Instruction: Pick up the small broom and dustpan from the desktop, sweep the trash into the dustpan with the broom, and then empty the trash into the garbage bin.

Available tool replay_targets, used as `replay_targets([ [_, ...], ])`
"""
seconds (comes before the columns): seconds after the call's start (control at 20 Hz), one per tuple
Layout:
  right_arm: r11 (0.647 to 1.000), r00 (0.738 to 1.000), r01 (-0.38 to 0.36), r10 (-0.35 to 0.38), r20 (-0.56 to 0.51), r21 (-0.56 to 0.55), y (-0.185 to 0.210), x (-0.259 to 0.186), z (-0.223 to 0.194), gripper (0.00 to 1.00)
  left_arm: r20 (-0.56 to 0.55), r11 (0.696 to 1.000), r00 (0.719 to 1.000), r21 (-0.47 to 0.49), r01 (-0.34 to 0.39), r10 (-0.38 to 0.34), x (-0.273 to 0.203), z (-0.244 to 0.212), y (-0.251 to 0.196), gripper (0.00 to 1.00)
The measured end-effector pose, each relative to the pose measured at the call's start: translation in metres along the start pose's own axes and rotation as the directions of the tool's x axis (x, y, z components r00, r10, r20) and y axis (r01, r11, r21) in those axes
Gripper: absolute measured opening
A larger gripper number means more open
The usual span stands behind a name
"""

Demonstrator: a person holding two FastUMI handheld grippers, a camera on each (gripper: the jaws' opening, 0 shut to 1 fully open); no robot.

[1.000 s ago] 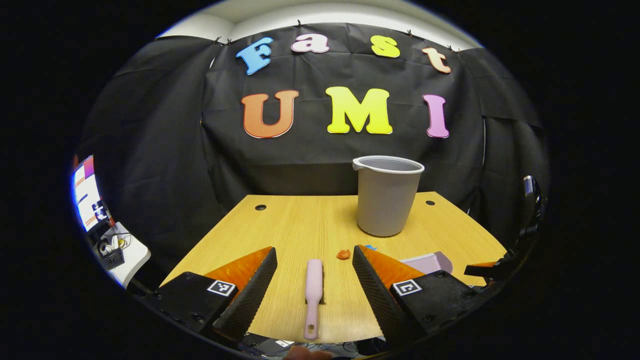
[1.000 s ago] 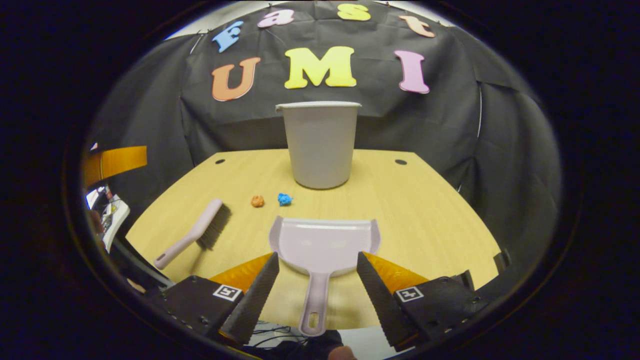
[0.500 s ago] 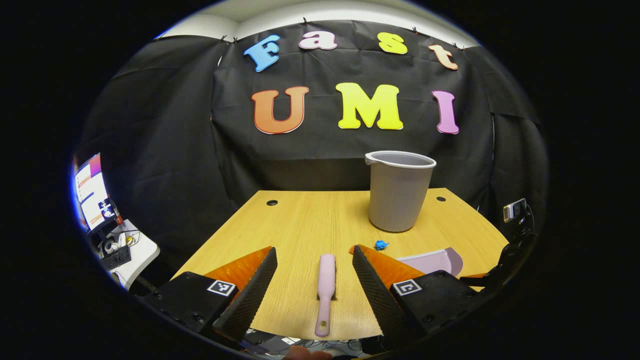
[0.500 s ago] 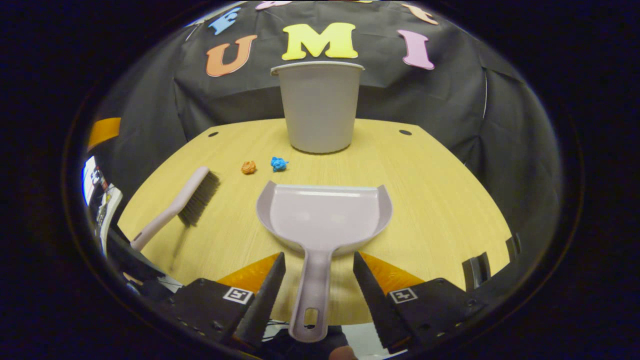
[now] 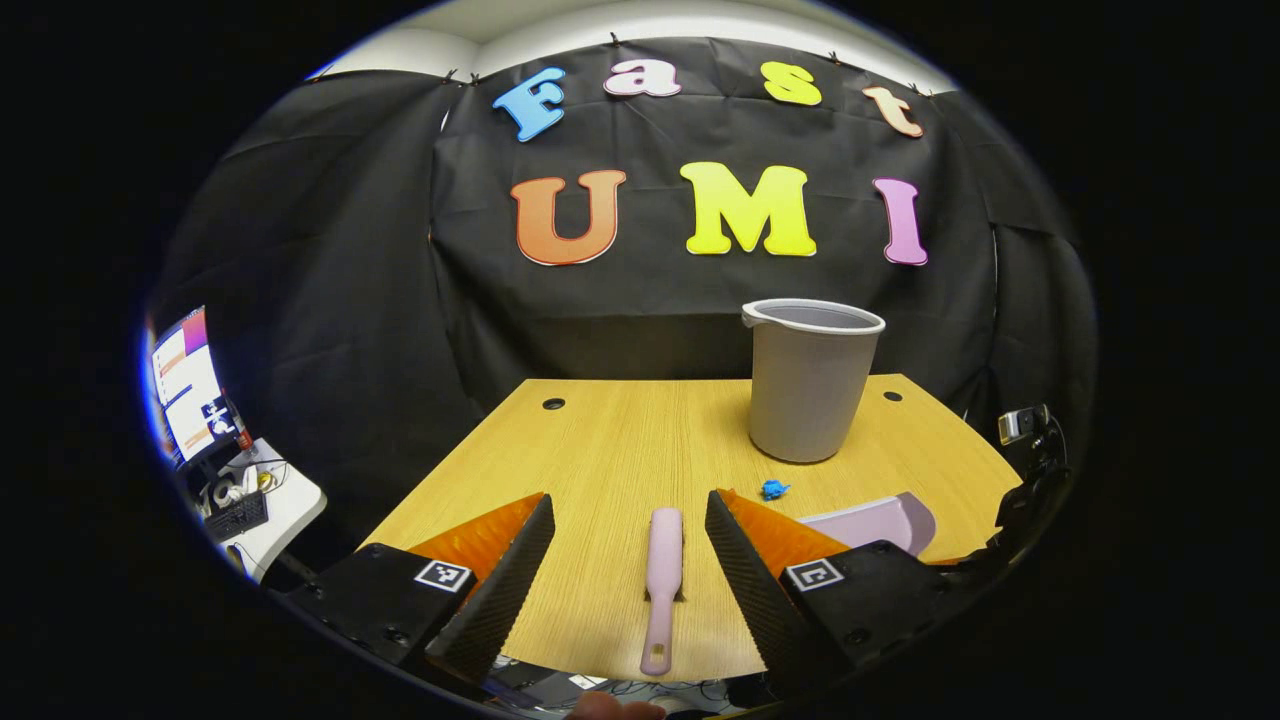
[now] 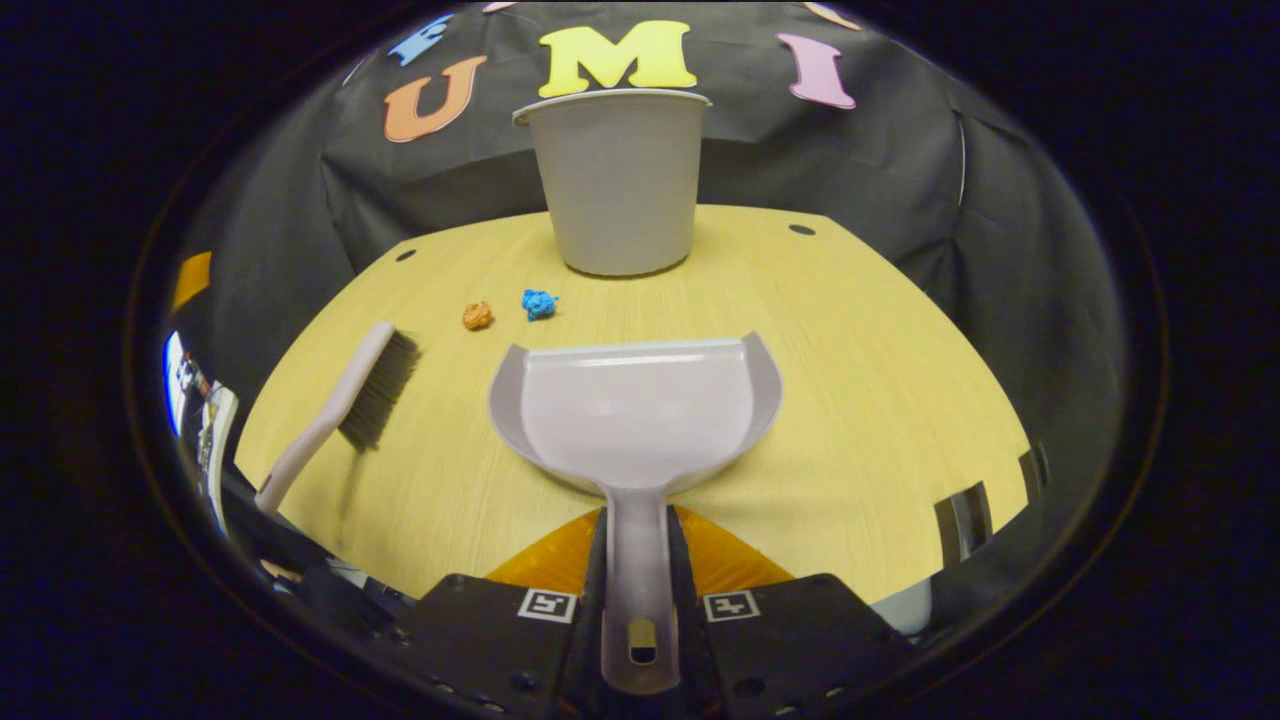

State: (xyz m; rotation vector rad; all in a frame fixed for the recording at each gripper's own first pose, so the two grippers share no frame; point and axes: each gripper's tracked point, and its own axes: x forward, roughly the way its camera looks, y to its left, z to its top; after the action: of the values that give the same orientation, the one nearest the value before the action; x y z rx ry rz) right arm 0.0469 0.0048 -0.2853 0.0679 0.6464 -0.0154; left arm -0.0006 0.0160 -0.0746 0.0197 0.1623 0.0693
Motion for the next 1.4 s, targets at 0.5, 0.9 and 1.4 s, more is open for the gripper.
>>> replay_targets([
  [0.5, 1.000, 1.000, 0.008, -0.008, -0.013, -0.004, 0.000, 0.000, 0.002, 0.23, -0.113, 0.998, 0.993, 0.051, 0.039, -0.033, 0.007, -0.063, -0.007, 0.98],
  [0.9, 1.000, 1.000, 0.012, -0.012, -0.022, -0.013, -0.001, 0.001, 0.002, 0.23, -0.294, 0.994, 0.953, 0.050, 0.096, -0.078, 0.030, -0.143, -0.019, 0.99],
  [1.4, 1.000, 0.999, 0.014, -0.015, -0.037, -0.028, -0.006, 0.001, 0.004, 0.23, -0.436, 0.993, 0.897, 0.056, 0.104, -0.069, 0.055, -0.181, -0.011, 0.96],
])
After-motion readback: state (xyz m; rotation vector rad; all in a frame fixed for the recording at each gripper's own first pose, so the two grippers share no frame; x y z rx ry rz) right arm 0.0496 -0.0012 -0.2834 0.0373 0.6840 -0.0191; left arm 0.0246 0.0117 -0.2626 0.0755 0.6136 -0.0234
